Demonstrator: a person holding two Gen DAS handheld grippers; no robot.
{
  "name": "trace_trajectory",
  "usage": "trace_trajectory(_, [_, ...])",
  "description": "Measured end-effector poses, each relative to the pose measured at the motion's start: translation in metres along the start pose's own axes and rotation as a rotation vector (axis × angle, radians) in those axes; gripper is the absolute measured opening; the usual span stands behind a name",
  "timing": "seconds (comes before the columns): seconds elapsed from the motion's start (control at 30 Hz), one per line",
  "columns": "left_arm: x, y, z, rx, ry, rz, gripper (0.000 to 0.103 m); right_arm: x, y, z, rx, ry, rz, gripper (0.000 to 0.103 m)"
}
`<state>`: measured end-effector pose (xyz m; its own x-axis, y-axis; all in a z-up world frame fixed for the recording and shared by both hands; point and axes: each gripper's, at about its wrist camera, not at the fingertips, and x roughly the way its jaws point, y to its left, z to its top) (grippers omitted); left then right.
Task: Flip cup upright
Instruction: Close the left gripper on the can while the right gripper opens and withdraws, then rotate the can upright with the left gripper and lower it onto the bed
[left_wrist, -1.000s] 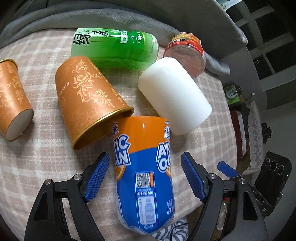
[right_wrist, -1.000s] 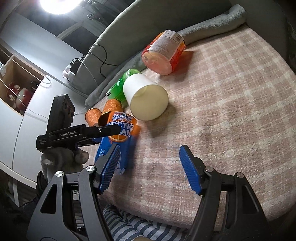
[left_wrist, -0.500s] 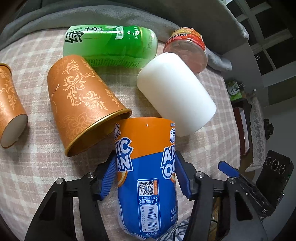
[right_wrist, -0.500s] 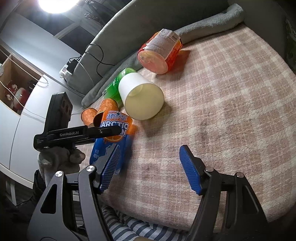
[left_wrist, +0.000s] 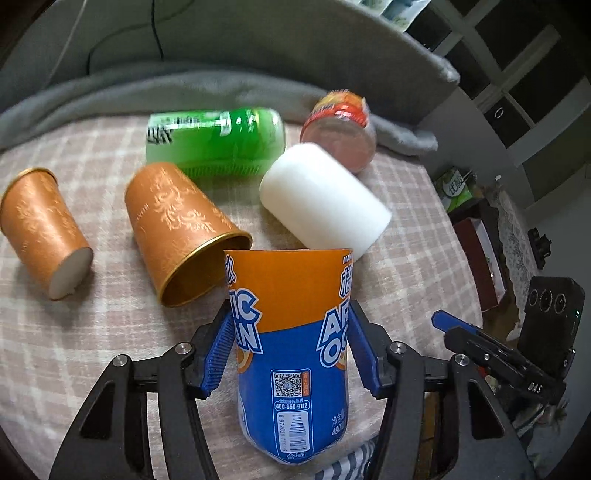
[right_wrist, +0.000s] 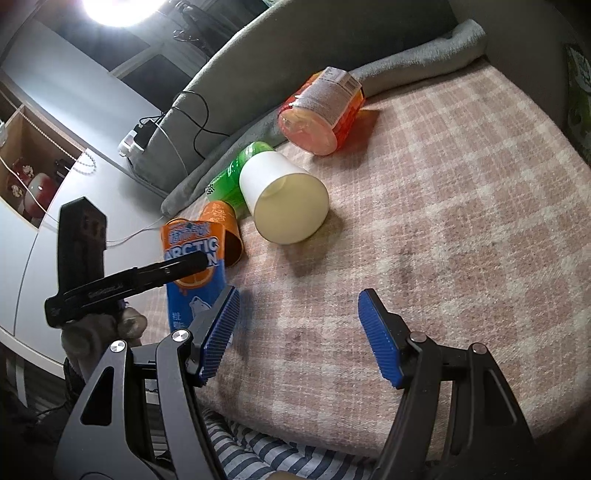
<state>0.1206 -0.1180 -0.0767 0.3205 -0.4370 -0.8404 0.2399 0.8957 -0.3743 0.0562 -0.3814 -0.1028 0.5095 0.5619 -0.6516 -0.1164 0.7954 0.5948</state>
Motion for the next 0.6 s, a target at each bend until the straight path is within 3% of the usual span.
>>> trace_trajectory(0.3, [-0.018,-0.012,-0.006,0.042,-0.155,0.023,0.057,-0.01,0.011,-0.002,-0.051,-0.057,-0.042,0.07])
trace_trajectory(0.4, [-0.019,-0.016,-0.009,0.074,-0.221,0.073,0.057,-0.013,0.012,-0.003,-0.058,-0.067,-0.052,0.07])
trace_trajectory(0.6, [-0.009,-0.025,-0.012,0.102,-0.275,0.106,0.057,-0.017,0.013,-0.003,-0.066,-0.076,-0.074,0.07])
